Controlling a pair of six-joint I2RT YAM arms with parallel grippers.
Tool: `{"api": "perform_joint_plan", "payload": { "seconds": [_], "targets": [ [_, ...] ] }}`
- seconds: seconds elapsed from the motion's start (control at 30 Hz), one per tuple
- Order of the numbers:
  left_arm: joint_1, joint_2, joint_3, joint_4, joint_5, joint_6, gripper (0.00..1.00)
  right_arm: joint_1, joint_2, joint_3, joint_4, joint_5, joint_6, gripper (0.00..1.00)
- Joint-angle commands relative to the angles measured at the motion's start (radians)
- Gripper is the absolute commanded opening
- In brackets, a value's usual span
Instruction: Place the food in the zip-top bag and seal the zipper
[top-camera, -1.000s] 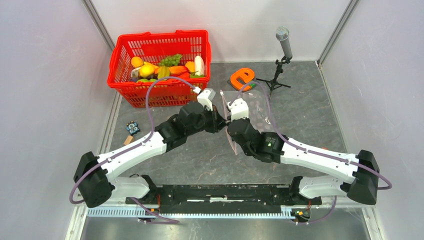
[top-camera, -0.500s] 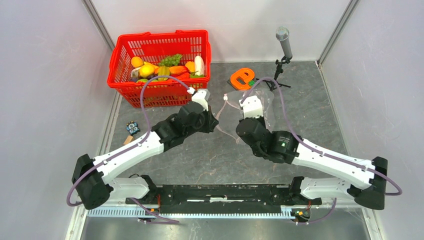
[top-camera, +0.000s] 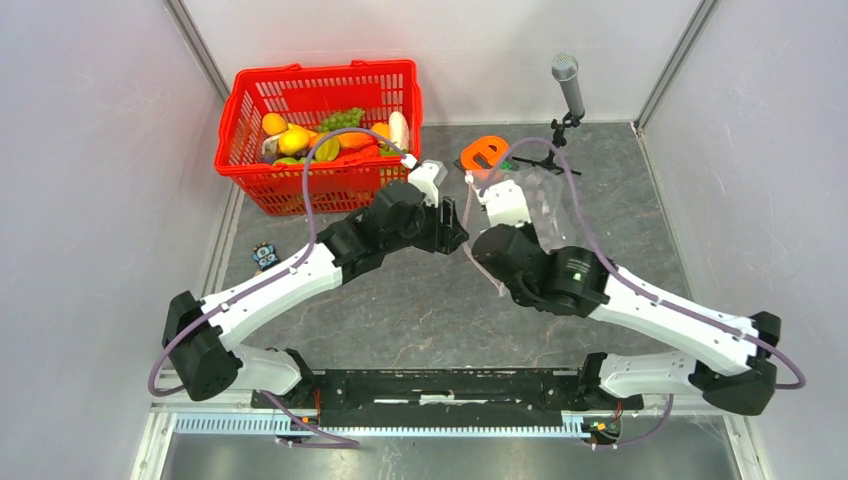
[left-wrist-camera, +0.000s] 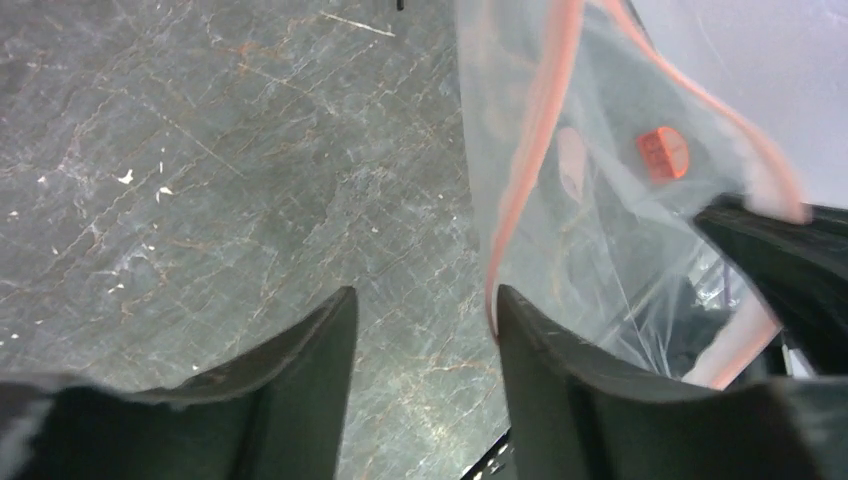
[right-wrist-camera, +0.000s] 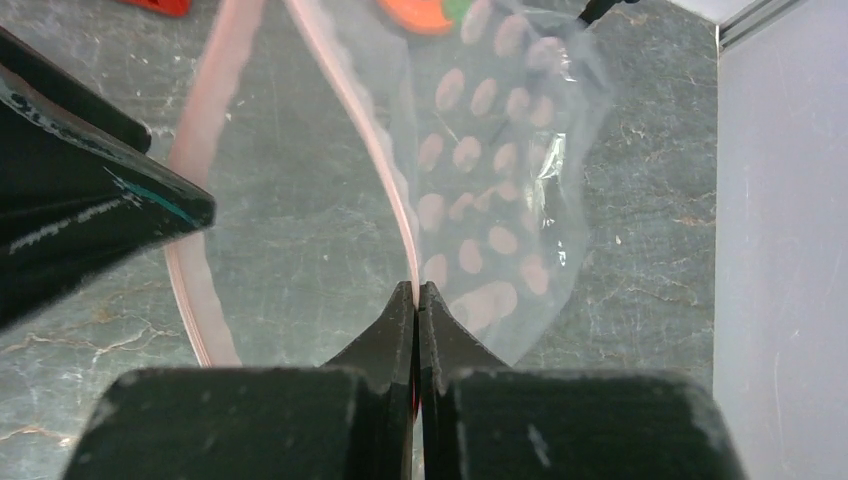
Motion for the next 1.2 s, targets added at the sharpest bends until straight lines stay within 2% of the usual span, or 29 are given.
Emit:
{"api": "perform_joint_plan", "payload": {
  "seconds": [0.0,0.2,0.37,0.43,0.63,0.7,0.8,0.9,0.97,1.17],
  "targets": [
    [0.010,-0.045,0.061,-0.021,0.020,0.074,0.69,-0.018,0.054,-0.008,0.082,0.008,-0.022,0.00],
    [0.081,-0.155,0.058,-0.101,-0.031,0.156,0.94,-0.097,0.033,-0.087,0.279,-0.084,-0.080,0.00],
    [0.185,-0.193,0.115,-0.146,-0.061,0.253,1.00,-0.137,0.014,-0.156,0.375,-0.186,-0.103,0.00],
    [0.270,-0.170,0.158,-0.134,-0.024,0.291,1.00,-0.142,0.013,-0.176,0.389,-0.220,-0.103,0.00],
    [0.517,0.062,0.383,-0.137,-0.019,0.354,1.00,-0.144,-0.006,-0.245,0.446,-0.329,-0.084,0.00],
    [0.555,0.181,0.475,-0.173,-0.090,0.359,1.00,-0.143,-0.018,-0.265,0.458,-0.345,-0.077,0.00],
    [0.585,0.367,0.641,-0.257,0.012,0.410,1.00,-0.142,-0.040,-0.285,0.463,-0.346,-0.075,0.00],
    [0.591,0.563,0.834,-0.459,0.088,0.394,1.00,-0.143,-0.064,-0.291,0.450,-0.323,-0.077,0.00],
    [0.589,0.614,0.846,-0.507,0.170,0.378,0.99,-0.144,-0.090,-0.296,0.436,-0.301,-0.074,0.00],
    [0.536,0.587,0.724,-0.523,0.282,0.378,0.98,-0.143,-0.177,-0.338,0.422,-0.232,-0.066,0.00]
  ]
}}
